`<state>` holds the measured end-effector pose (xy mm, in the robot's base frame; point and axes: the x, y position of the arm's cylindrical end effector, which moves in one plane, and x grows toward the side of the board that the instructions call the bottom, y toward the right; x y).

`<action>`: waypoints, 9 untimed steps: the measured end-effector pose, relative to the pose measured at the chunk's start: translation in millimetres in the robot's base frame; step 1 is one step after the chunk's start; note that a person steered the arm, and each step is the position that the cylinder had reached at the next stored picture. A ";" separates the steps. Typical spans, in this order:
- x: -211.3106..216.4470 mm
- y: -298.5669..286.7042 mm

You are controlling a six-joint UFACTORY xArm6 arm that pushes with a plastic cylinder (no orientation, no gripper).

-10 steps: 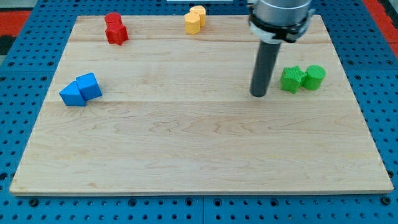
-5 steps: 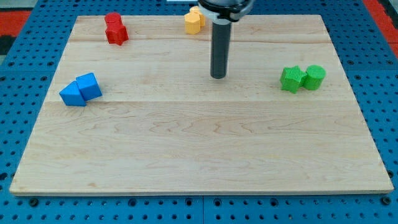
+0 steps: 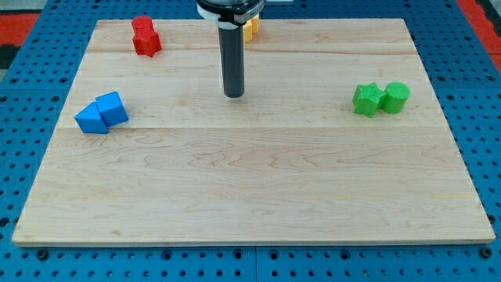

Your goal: Push your arm at the blue triangle

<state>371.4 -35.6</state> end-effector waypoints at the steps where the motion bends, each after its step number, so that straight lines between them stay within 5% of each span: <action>1: -2.0 -27.9; 3: -20.9 -83.9; 5: -16.0 -216.7; 7: 39.9 -225.1; 9: 40.0 -249.0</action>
